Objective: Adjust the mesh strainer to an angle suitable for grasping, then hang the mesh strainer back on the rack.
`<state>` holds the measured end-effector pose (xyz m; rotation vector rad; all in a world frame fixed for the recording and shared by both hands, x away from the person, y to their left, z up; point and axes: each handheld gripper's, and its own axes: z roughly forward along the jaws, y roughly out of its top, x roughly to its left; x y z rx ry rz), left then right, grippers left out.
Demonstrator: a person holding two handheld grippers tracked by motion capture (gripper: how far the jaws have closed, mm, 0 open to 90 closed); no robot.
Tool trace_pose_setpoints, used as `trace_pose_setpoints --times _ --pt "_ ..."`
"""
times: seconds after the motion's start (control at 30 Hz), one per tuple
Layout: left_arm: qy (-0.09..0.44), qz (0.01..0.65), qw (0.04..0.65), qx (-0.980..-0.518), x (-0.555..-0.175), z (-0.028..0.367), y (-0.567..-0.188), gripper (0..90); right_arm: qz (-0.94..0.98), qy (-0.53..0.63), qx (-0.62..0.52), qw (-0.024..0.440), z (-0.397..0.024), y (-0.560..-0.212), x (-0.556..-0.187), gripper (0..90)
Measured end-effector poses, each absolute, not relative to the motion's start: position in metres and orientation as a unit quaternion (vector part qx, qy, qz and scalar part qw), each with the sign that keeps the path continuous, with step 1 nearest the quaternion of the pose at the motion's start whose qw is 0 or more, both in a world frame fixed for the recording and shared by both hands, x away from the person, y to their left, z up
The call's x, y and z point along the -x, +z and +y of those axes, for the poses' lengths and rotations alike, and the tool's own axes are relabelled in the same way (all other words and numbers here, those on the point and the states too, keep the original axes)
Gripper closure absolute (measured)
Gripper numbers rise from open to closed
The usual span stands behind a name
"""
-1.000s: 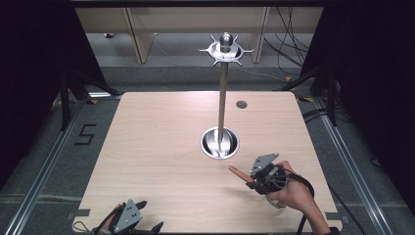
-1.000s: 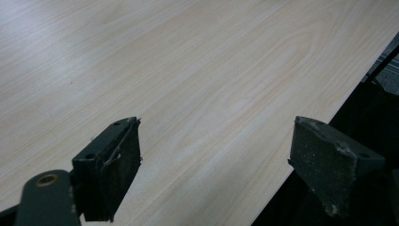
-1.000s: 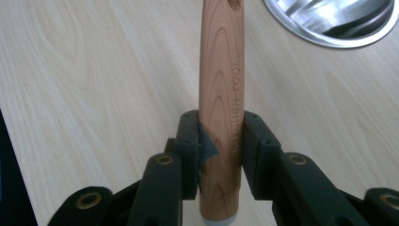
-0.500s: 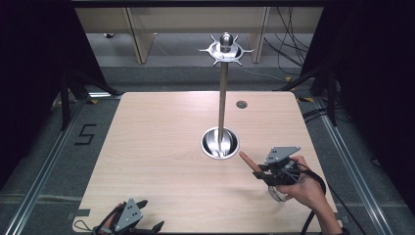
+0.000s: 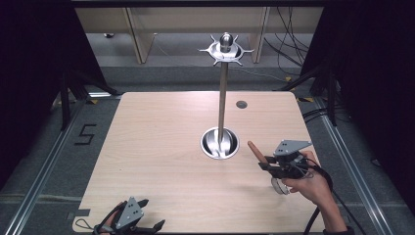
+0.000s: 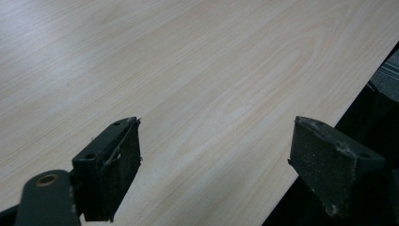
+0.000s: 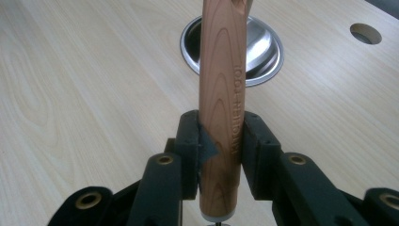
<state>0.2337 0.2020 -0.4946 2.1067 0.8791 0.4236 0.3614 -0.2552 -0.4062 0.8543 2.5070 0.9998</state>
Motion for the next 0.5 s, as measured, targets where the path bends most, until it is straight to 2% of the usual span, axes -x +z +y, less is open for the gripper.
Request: trace_pose_setpoints --times 0.5 --pt "0.172 0.348 0.403 -0.829 -0.231 0.203 -0.495 16.1 0.85 0.38 -0.315 0.181 -0.257 -0.392 -0.374 71.3"
